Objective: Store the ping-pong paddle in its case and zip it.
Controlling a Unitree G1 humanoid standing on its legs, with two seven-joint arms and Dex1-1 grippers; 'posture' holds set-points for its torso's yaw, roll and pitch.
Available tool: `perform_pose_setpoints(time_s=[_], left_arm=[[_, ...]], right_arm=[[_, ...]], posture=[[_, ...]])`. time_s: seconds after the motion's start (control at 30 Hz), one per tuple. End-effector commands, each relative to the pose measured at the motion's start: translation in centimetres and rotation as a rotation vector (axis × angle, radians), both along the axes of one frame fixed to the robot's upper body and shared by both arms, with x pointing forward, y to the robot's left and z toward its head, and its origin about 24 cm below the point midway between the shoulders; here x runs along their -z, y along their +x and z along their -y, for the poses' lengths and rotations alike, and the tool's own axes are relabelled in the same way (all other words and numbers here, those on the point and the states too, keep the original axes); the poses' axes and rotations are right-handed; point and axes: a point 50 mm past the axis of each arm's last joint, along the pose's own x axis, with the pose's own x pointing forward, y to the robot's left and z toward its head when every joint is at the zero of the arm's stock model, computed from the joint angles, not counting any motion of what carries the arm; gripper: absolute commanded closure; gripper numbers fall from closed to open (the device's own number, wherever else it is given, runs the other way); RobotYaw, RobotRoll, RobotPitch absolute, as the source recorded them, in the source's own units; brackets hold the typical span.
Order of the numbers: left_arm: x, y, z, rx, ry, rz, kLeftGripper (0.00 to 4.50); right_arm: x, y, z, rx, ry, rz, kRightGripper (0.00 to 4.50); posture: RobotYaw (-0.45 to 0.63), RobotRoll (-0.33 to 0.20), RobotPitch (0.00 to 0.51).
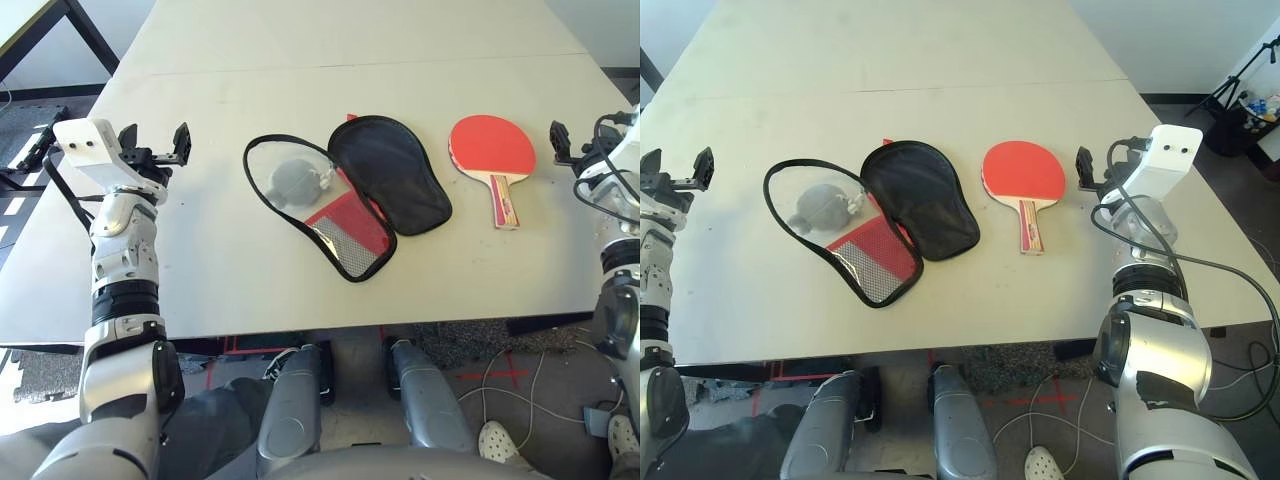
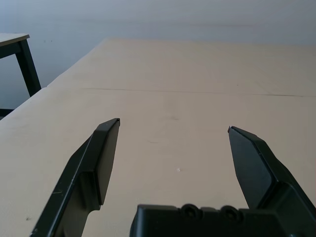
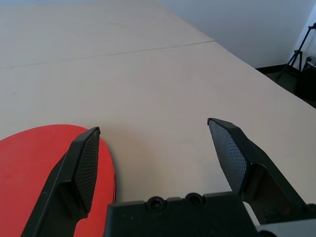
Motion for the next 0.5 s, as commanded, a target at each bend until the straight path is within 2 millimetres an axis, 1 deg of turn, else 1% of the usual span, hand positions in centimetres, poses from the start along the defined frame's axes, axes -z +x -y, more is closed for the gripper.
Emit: perform_pose_setpoints(time_s=[0.03,0.1,0.17,0.23,0.33,0.37,0.4,0.43,0.5], left_arm=[[0.8,-0.1,0.2,0.002,-0.008,-0.02,0.0],[0.9,0.0,0.2,0.0,-0.012,-0.025,0.0],[0.5,0.1,-0.1,-0.015,-0.023,-0.014,0.0],[-0.6,0.3,-0.5,-0.03,-0.022,0.013,0.0],[-2.2,0.5,-0.4,-0.018,-0.002,0.051,0.0],[-2.9,0.6,-0.2,-0.003,0.011,0.065,0.0],[-4.1,0.7,0.4,0.038,0.038,0.085,0.0],[-5.3,0.8,1.1,0.086,0.067,0.1,0.0],[-6.7,0.8,2.7,0.195,0.113,0.103,0.0]], right_arm=[[0.1,-0.1,0.3,0.008,0.008,-0.002,0.02],[0.1,-0.1,0.3,0.008,0.006,-0.001,0.02],[0.1,-0.2,0.4,0.009,0.004,0.0,0.02],[0.0,-0.3,0.5,0.008,0.004,0.0,0.02],[0.1,-0.4,0.6,0.007,0.006,-0.006,0.02],[0.1,-0.4,0.6,0.008,0.007,-0.007,0.02],[0.1,-0.4,0.7,0.011,0.008,-0.008,0.02],[0.1,-0.3,0.6,0.012,0.008,-0.007,0.02],[-0.2,-0.2,0.5,0.012,0.007,-0.002,0.02]], posture=[[0.01,0.0,0.2],[0.01,0.0,0.199],[0.0,0.0,0.2],[-0.01,0.0,0.201],[0.0,0.0,0.195],[0.0,0.0,0.194],[0.0,0.0,0.194],[0.0,0.0,0.191],[-0.01,0.0,0.188]])
